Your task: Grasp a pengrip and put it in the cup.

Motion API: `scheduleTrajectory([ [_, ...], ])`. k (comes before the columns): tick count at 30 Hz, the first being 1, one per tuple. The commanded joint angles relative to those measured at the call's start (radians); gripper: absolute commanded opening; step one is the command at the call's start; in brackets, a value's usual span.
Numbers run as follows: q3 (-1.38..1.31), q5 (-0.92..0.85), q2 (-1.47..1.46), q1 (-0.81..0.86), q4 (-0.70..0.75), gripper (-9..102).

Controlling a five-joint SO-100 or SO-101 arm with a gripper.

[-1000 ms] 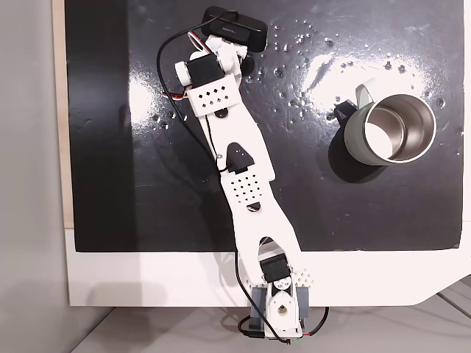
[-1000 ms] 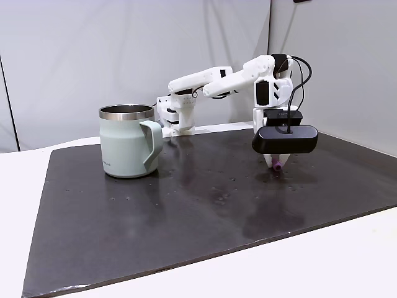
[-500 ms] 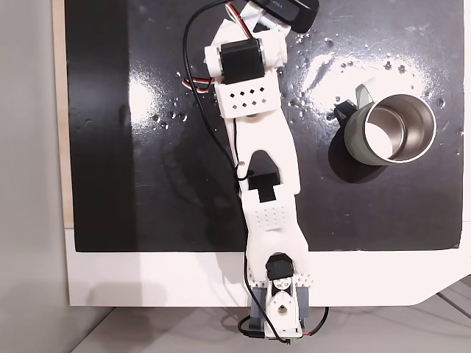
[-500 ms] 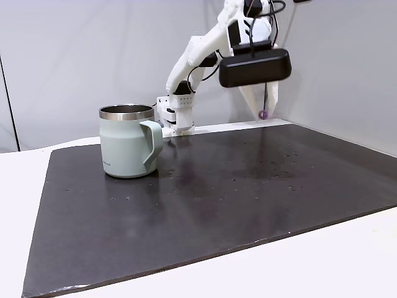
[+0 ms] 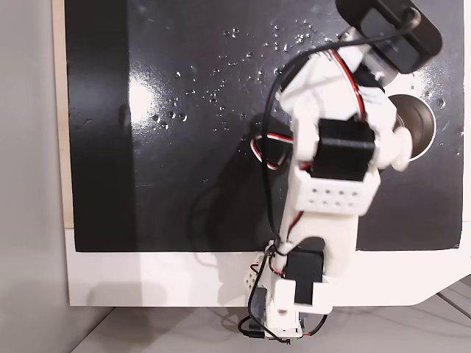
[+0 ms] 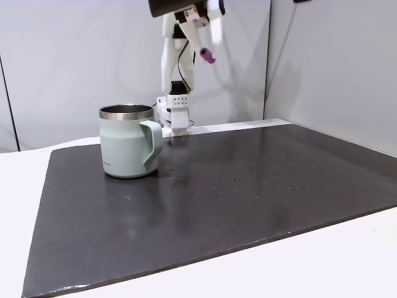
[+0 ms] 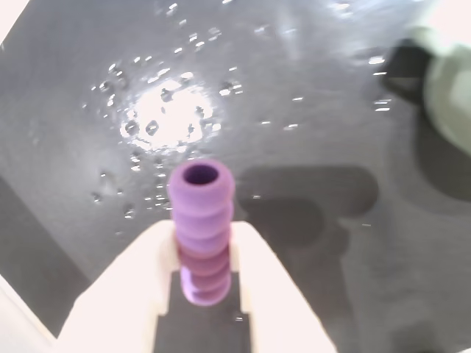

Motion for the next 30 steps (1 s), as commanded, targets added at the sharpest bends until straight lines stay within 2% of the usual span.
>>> scheduleTrajectory([
  [1, 0.110, -0.066, 0.187, 0.078, 0.009, 0],
  [8, 0.322, -0.233, 0.353, 0.258, 0.008, 0],
  [16, 0.367, -0.354, 0.288, 0.433, -0.040, 0],
  [30, 0.491, -0.400, 0.120, 0.512, -0.209, 0],
])
